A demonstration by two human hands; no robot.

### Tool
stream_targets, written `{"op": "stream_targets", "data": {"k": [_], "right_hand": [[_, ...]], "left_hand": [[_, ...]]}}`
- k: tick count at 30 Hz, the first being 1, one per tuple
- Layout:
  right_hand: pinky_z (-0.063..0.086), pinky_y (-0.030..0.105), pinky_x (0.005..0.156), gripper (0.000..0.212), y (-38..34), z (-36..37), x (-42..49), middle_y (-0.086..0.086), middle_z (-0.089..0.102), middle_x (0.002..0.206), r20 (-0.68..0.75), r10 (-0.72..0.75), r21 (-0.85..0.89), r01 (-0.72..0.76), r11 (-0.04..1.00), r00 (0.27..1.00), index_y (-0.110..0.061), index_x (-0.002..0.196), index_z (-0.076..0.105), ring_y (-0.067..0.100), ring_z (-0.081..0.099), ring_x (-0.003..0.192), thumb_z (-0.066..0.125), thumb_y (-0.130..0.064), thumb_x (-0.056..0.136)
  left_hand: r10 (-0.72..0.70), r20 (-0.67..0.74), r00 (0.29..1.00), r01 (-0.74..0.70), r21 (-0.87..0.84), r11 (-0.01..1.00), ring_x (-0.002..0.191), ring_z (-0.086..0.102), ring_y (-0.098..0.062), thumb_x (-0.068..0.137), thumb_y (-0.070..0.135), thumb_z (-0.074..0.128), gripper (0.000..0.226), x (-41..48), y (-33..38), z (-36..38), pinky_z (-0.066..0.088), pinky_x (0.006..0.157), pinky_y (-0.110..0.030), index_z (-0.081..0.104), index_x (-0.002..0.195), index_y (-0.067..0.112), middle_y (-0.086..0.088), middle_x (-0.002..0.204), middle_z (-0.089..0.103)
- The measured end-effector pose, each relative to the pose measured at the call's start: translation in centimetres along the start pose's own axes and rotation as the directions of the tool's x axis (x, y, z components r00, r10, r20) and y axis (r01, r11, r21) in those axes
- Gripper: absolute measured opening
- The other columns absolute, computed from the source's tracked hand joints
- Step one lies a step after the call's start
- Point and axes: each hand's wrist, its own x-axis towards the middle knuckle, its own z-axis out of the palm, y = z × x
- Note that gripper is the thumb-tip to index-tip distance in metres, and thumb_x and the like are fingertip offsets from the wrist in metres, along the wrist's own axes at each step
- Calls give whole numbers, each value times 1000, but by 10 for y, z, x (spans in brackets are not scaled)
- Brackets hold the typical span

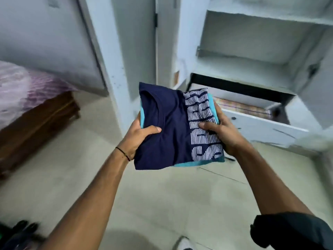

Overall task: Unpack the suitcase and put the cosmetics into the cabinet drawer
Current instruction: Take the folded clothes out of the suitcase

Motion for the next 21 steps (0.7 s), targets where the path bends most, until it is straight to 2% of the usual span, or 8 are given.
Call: {"op": "stream_targets", "data": {"k": [4,6,10,14,17,21], "right_hand": [[58,30,82,79,-38,-112,25,-4,72,119,-166,-58,-24,55,998,984,-32,147,43,16,70,99,61,13,85],[58,31,83,80,-51,-154,42,-2,72,120,-207,-75,-30,71,997,975,-35,146,43,16,70,99,60,14,85],[59,36,76,77,-65,-218,90,6,72,116,-295,-79,-3,81,997,952,-30,148,41,24,71,95,63,10,86],[59,34,73,69,-81,-255,151,8,73,113,-348,-103,20,117,993,932,-27,143,48,25,71,93,62,10,86],[60,32,73,71,-108,-268,198,7,74,114,-381,-128,22,148,989,915,-31,142,50,23,73,93,62,10,86],[60,35,76,73,-164,-277,249,7,73,118,-335,-221,40,248,968,916,-36,143,49,26,72,97,61,9,87]], "left_hand": [[-37,135,990,39,-10,999,109,67,-23,86,-4,64,50,87,9,104,56,84,-30,54,131,16,-3,120,70],[-24,176,984,26,-9,1000,106,68,-19,86,-3,64,48,127,15,144,56,80,-26,56,128,17,0,116,71],[-17,218,976,16,8,1000,97,70,-14,84,-2,66,49,211,29,202,56,74,-23,57,126,20,2,111,72],[-8,290,957,-6,46,999,104,68,-19,84,0,66,51,298,43,228,55,80,-27,56,128,24,1,116,71],[52,300,953,-73,60,996,104,68,-17,84,-2,65,51,352,66,238,55,77,-23,56,127,25,5,114,71],[162,265,951,-177,33,984,100,70,-13,81,-1,68,47,411,121,239,55,79,-23,60,119,25,7,109,73]]}}
